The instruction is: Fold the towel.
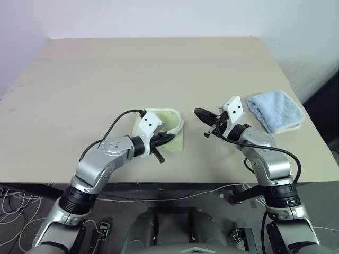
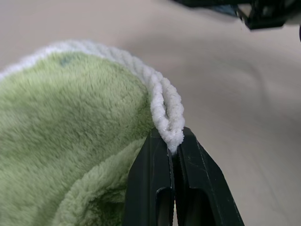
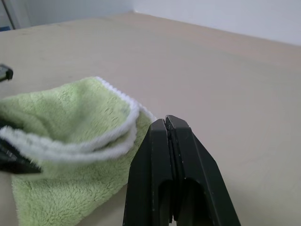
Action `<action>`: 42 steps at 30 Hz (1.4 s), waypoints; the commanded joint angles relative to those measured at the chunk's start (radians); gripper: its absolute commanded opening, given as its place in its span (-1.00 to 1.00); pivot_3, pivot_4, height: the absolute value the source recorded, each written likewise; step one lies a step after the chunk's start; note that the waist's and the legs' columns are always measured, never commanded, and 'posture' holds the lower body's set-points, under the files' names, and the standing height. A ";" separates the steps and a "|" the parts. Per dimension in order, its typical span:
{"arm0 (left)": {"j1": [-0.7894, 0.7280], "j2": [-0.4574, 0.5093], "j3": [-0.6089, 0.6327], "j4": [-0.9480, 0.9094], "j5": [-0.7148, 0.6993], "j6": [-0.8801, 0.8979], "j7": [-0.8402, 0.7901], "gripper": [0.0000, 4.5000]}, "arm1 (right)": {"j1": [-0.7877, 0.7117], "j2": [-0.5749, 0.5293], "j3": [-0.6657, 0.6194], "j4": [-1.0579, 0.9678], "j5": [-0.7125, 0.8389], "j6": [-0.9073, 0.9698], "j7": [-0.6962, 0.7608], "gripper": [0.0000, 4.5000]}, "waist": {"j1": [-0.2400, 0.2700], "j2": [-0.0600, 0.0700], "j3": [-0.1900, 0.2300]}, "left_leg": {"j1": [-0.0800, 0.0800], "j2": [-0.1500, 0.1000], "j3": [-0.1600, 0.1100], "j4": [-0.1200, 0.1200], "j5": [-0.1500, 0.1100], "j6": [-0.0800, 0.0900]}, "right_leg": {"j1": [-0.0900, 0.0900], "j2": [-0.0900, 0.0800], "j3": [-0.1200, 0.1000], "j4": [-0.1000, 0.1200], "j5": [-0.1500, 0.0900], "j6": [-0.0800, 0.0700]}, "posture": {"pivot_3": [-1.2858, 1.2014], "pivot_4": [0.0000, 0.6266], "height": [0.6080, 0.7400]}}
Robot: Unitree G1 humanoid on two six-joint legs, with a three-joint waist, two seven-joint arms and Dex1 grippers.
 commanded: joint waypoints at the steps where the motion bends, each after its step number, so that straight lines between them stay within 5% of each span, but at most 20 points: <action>1: 0.012 -0.015 0.048 -0.031 -0.037 0.014 -0.031 -0.67 | -0.012 -0.003 -0.012 -0.053 0.001 -0.003 -0.006 -1.00 | 0.000 0.000 0.000 | 0.000 0.000 0.000 0.000 0.000 0.000 | 0.000 0.000 0.000 0.000 0.000 0.000 | 0.03 -0.52 1.00; 12: 0.038 -0.040 0.254 -0.087 -0.228 0.089 -0.071 0.99 | -0.011 -0.002 -0.005 -0.071 0.003 0.010 -0.007 -1.00 | -0.001 0.000 0.000 | -0.001 0.000 0.000 0.000 0.000 0.000 | -0.001 0.000 0.000 0.000 0.000 0.000 | 0.03 -0.52 1.00; 17: 0.055 0.028 0.377 -0.057 -0.224 0.053 -0.069 0.99 | -0.019 0.008 0.007 -0.080 0.013 0.023 0.000 -1.00 | -0.002 0.000 0.000 | -0.001 0.000 0.000 0.000 0.000 0.000 | -0.002 0.000 0.000 0.002 0.000 0.000 | 0.03 -0.52 1.00; 20: 0.033 0.044 0.375 0.021 -0.127 -0.032 -0.048 0.72 | -0.041 0.032 0.020 -0.060 0.024 0.035 0.006 -1.00 | 0.001 0.000 0.000 | -0.001 0.000 0.000 0.001 0.000 0.000 | -0.001 0.000 0.000 0.002 0.000 0.000 | 0.03 -0.52 1.00; 30: -0.016 -0.004 0.157 0.252 0.132 -0.271 -0.118 -0.81 | -0.144 0.120 0.165 0.135 -0.044 0.048 0.057 -1.00 | -0.001 0.000 0.000 | -0.002 0.000 0.000 0.001 0.000 -0.001 | -0.003 0.000 0.000 0.002 0.000 0.000 | 0.03 -0.52 1.00; 42: 0.039 0.016 0.073 0.380 0.297 -0.408 -0.181 -0.81 | -0.114 0.145 0.223 0.357 -0.156 -0.017 0.070 -1.00 | -0.003 0.000 -0.001 | 0.002 0.000 0.000 0.000 0.000 -0.001 | 0.000 0.000 0.000 0.003 0.000 0.000 | 0.03 -0.52 1.00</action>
